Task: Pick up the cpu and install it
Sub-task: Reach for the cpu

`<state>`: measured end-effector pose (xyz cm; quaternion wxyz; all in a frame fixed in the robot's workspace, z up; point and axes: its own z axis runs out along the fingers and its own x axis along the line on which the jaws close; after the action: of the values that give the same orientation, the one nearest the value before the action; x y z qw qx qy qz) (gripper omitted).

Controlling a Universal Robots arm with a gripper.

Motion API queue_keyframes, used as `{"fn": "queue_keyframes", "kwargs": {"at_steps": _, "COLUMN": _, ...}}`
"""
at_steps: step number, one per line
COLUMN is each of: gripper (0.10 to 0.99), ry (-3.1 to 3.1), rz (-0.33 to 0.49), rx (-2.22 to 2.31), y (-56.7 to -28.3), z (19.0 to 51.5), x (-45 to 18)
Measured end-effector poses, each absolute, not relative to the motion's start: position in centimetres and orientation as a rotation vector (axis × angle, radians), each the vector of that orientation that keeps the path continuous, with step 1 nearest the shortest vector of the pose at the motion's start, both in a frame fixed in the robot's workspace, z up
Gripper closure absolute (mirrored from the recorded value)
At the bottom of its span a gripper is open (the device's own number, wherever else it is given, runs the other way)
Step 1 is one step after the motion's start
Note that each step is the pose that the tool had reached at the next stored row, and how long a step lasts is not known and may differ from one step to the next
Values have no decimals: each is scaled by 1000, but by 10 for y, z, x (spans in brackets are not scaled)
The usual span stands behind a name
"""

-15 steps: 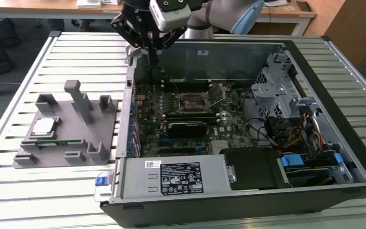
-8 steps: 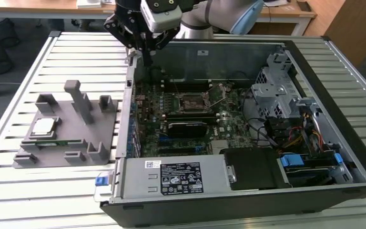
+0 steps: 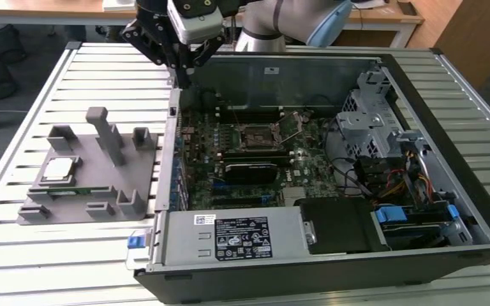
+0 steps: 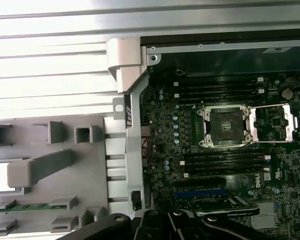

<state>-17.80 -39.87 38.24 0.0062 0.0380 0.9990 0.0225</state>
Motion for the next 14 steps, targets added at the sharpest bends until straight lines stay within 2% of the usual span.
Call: {"fn": "queue_keyframes", "kwargs": {"at_steps": 14, "gripper": 980, "ry": 3127, "rz": 70, "rx": 119, "y": -399, "z": 381, "x": -199}}
